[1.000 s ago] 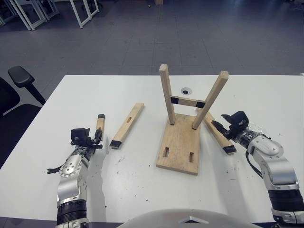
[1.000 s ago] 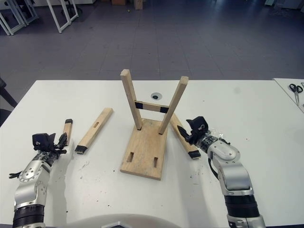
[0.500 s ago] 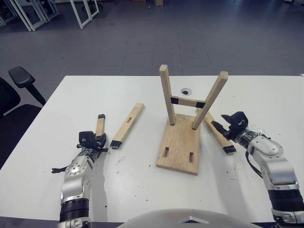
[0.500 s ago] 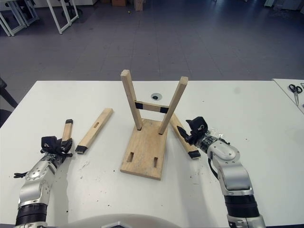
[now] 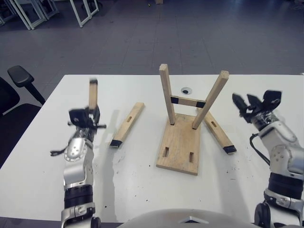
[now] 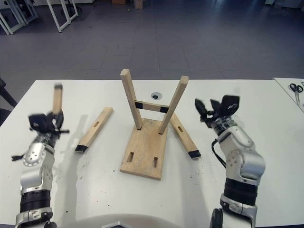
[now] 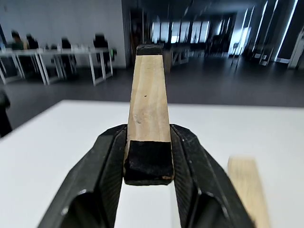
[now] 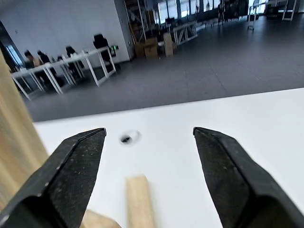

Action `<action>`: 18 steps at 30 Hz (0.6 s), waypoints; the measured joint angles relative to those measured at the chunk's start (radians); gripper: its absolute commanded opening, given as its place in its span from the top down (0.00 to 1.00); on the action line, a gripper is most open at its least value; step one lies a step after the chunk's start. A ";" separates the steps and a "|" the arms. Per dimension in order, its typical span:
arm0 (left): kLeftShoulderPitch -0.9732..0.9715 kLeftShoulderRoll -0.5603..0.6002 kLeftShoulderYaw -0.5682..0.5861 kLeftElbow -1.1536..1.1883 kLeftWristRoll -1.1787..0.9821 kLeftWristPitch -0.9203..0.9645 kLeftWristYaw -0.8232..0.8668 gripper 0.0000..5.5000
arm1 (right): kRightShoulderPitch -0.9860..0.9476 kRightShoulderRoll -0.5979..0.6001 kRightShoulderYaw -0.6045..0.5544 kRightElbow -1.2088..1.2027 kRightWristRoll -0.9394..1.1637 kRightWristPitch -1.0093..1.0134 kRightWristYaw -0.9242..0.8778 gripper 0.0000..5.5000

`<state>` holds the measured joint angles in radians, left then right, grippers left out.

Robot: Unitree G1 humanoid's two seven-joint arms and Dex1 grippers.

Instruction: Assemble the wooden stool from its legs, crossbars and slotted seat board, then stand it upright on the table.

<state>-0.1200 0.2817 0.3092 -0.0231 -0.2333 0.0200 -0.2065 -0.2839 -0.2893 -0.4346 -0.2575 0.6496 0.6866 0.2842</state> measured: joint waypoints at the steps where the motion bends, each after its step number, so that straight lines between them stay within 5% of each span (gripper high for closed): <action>1: -0.037 0.001 -0.009 -0.036 -0.014 -0.016 -0.012 0.76 | -0.040 0.022 -0.031 -0.029 0.112 0.021 -0.015 0.38; 8: -0.270 0.031 -0.262 -0.318 -0.056 0.070 -0.188 0.76 | -0.103 0.027 -0.062 -0.188 0.811 0.132 -0.147 0.38; 12: -0.305 0.067 -0.416 -0.375 -0.051 0.100 -0.330 0.76 | -0.099 0.004 0.063 -0.223 0.870 0.153 -0.192 0.38; 18: -0.305 0.101 -0.469 -0.355 -0.026 0.086 -0.426 0.76 | -0.103 0.005 0.140 -0.204 0.930 0.117 -0.214 0.38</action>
<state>-0.4252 0.3824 -0.1595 -0.3776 -0.2589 0.1064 -0.6320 -0.3871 -0.2845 -0.2947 -0.4610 1.5793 0.8040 0.0703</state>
